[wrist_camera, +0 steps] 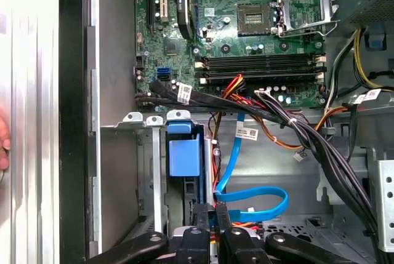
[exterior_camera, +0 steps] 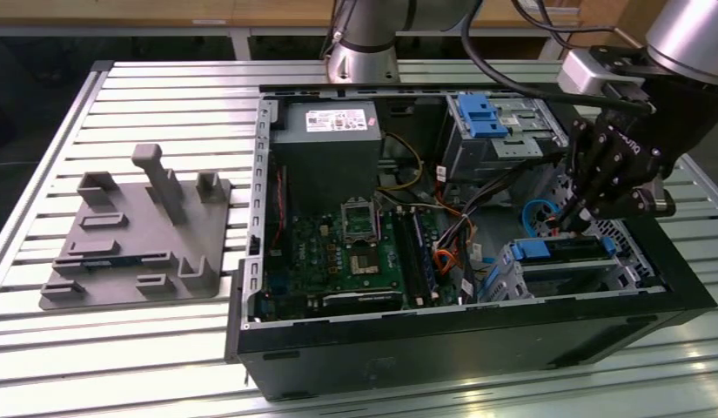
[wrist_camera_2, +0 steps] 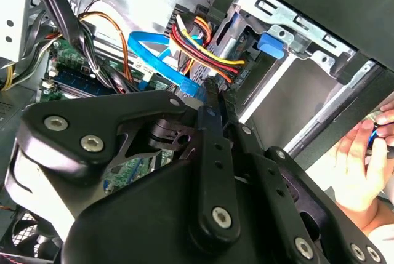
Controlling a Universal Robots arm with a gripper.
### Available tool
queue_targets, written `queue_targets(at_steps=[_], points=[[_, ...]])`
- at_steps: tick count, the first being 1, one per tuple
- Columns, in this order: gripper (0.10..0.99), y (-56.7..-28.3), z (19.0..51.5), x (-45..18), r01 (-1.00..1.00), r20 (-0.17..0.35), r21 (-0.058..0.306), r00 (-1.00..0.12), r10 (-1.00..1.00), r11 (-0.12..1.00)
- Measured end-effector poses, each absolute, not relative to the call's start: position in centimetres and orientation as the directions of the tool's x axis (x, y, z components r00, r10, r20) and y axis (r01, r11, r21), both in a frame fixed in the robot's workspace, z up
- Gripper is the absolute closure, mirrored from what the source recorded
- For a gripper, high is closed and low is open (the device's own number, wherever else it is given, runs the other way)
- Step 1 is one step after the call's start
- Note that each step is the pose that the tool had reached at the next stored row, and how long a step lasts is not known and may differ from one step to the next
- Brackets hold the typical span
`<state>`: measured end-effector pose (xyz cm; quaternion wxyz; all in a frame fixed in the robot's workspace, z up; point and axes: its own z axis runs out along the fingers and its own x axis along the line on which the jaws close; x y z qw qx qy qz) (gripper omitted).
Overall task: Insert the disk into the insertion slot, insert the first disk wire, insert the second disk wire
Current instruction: 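Insert the second disk wire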
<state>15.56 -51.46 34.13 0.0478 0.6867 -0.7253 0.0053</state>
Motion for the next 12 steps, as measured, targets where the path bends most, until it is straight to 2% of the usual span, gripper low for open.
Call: queue_targets(at_steps=[12], points=[[0.925,-52.22,34.01,15.56,-0.997,0.063,0.059,-0.052,-0.997,0.056]])
